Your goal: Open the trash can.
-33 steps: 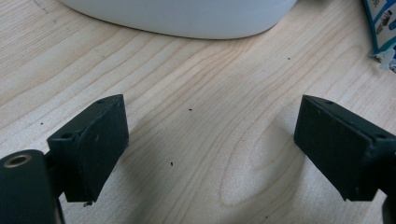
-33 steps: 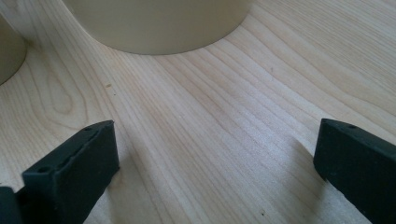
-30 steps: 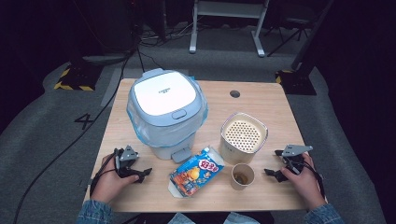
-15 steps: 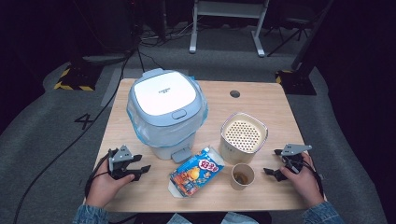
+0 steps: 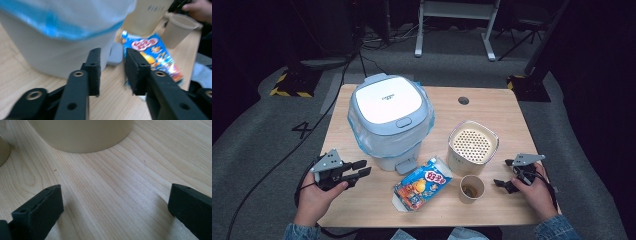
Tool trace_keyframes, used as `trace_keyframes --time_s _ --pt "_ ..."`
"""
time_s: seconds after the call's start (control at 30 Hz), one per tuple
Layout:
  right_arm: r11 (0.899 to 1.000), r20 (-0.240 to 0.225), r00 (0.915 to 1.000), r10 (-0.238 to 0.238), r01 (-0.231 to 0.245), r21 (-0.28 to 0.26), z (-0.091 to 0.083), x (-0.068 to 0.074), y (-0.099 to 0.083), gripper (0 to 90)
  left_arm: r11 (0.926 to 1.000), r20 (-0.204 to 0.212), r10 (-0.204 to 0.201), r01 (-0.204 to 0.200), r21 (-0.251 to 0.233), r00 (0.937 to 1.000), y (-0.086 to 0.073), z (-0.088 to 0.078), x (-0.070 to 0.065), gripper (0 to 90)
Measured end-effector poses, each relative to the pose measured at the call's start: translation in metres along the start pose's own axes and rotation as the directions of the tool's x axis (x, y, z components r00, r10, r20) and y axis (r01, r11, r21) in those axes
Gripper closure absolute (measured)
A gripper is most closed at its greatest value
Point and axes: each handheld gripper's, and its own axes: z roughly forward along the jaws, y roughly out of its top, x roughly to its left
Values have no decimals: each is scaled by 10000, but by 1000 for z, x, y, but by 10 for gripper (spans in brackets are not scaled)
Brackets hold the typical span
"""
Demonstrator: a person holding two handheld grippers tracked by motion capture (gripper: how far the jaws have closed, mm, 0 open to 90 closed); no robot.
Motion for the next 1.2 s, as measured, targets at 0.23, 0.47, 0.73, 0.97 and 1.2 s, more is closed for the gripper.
trace_keyframes --time_s 0.23,0.47,0.73,0.97,1.2 --pt "10000 1 10000 -1 1 -1 0 0 0 2 9998 1076 180 -188 57 9940 24 -11 -5 845" --pt "10000 28 10000 26 -26 -14 0 0 0 2 9992 1360 368 -385 100 9900 44 -17 -7 874" --pt "10000 58 10000 55 -54 -18 0 1 0 2 9958 1490 906 -876 -266 9847 77 -24 -13 885" --pt "10000 82 9999 92 -92 -13 0 1 -1 2 9899 1610 1413 -1378 -329 9768 108 -26 -21 899" --pt "9999 91 9999 114 -114 -9 -1 1 -1 2 9841 1602 1730 -1637 -695 9718 132 -20 -30 900"
